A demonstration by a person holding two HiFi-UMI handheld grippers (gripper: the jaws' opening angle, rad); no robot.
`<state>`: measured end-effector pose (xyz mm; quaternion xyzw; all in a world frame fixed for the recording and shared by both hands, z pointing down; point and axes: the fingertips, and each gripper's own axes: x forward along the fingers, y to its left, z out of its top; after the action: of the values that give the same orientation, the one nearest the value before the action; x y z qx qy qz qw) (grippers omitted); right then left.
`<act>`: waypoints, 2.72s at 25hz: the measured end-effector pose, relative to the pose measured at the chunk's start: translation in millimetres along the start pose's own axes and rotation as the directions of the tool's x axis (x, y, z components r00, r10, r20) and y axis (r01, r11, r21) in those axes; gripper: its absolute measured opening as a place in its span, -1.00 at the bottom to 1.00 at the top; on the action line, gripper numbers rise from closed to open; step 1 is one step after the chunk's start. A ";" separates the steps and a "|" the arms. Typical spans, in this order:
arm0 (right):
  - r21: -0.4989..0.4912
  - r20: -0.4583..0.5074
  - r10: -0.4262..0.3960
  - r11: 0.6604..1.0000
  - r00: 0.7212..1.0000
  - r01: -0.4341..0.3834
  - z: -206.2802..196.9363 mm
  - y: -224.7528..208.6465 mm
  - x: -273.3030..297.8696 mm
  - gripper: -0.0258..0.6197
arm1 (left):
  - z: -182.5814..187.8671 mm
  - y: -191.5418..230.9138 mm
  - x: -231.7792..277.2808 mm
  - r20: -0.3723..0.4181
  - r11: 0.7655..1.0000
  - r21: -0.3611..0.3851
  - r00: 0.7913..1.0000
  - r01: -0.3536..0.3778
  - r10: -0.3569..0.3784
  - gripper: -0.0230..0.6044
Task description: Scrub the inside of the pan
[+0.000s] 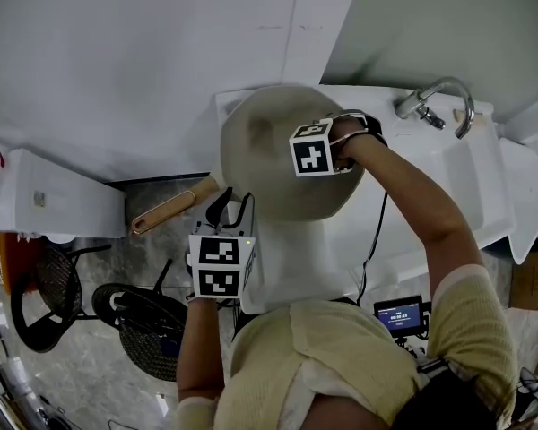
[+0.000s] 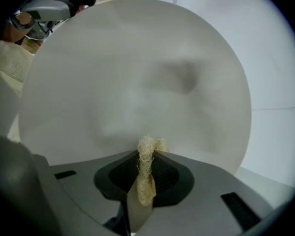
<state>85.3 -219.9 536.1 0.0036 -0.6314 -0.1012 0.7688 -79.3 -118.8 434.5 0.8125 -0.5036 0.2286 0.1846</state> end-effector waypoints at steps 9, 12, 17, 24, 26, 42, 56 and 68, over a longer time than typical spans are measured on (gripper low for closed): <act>0.057 0.095 -0.245 0.969 0.965 0.240 16.6 -44.3 1.7 -0.68 | -0.9 0.9 -0.9 0.001 1.000 -0.003 1.000 0.008 -0.008 -0.34; 0.059 0.117 -0.296 0.955 0.948 0.291 23.4 -53.9 0.9 -0.68 | -0.9 0.7 -1.1 0.000 1.000 -0.003 1.000 0.010 -0.010 -0.35; 0.082 0.154 -0.365 0.931 0.918 0.356 37.9 -66.9 -1.6 -0.68 | -1.0 0.6 -0.6 -0.002 1.000 -0.006 1.000 0.009 -0.009 -0.35; 0.156 0.229 -0.395 0.917 0.890 0.367 56.1 -77.4 -6.7 -0.68 | -0.9 -0.7 -0.9 -0.002 1.000 -0.008 1.000 0.011 -0.011 -0.35; 0.176 0.243 -0.404 0.912 0.882 0.370 59.1 -79.8 -8.6 -0.68 | -0.9 -1.2 -1.1 -0.002 1.000 -0.009 1.000 0.011 -0.011 -0.35; 0.255 0.369 -0.397 0.913 0.840 0.319 81.2 -69.6 -24.4 -0.68 | -1.2 -0.5 -1.5 0.006 1.000 -0.017 1.000 0.002 -0.002 -0.35; 0.350 0.488 -0.225 0.936 0.843 0.048 96.1 -44.4 -24.8 -0.68 | -0.7 -0.8 -0.9 0.012 1.000 -0.021 1.000 0.004 -0.004 -0.35; 0.111 0.558 -0.044 0.994 0.829 -0.022 117.8 1.6 -34.9 -0.68 | -1.3 -0.3 -1.9 0.008 1.000 -0.017 1.000 0.004 -0.004 -0.35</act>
<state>-35.3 -198.4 526.3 0.0208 -0.8333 -0.0664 0.5484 -80.0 -116.6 434.6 0.8128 -0.5045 0.2209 0.1898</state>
